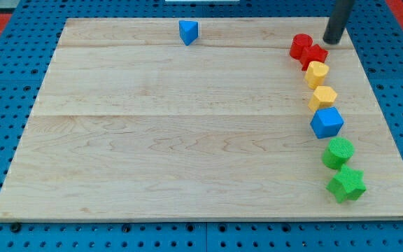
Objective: Push the red star towards the top center
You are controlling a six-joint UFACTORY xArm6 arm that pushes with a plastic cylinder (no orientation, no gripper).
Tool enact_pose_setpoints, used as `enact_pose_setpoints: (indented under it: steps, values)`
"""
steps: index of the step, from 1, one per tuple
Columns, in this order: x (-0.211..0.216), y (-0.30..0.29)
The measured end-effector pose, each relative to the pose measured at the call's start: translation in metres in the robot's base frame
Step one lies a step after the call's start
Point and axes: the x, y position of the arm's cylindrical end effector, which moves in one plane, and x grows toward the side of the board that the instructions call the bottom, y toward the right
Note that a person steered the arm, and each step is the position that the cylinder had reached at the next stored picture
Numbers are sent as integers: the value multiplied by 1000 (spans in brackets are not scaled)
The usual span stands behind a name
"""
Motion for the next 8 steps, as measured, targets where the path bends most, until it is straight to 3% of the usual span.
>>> enact_pose_setpoints:
  steps: [1, 3, 4, 5, 6, 8]
  values:
    - [13, -68]
    - [-31, -87]
    - [-26, -28]
    - [30, 32]
    - [72, -32]
    - [30, -129]
